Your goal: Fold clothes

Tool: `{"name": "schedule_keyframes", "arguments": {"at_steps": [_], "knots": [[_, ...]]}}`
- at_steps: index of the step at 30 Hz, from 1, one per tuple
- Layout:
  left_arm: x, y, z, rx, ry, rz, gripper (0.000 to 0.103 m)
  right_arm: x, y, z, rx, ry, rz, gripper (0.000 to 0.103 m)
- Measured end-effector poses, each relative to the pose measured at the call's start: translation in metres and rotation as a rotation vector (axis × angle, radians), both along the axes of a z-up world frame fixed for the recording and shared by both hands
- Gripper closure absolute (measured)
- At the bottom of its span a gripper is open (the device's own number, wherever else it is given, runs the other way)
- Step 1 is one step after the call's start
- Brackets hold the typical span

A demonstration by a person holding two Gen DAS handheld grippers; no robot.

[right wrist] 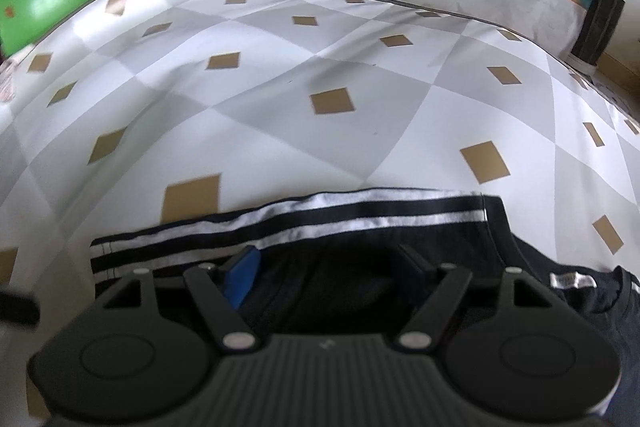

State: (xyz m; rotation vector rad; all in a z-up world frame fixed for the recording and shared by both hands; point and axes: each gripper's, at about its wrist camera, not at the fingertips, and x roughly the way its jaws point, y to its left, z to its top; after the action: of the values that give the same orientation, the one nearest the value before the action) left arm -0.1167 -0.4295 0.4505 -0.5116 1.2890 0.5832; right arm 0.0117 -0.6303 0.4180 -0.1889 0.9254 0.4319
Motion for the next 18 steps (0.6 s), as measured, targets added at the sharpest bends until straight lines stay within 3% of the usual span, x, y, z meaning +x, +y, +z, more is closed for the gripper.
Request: {"name": "schedule_keyframes", "arguments": {"at_steps": [7, 12, 18], "knots": [[0.002, -0.003, -0.003, 0.002, 0.012, -0.011, 0.0, 0.041, -0.011, -0.008, 0.091, 0.05, -0.123, 0.029], [0.004, -0.007, -0.008, -0.004, 0.028, -0.019, 0.0, 0.063, -0.012, -0.018, 0.093, 0.044, -0.188, 0.028], [0.011, -0.019, -0.009, 0.011, 0.023, -0.046, 0.0, 0.058, -0.029, -0.01, 0.152, 0.043, -0.235, 0.033]]}}
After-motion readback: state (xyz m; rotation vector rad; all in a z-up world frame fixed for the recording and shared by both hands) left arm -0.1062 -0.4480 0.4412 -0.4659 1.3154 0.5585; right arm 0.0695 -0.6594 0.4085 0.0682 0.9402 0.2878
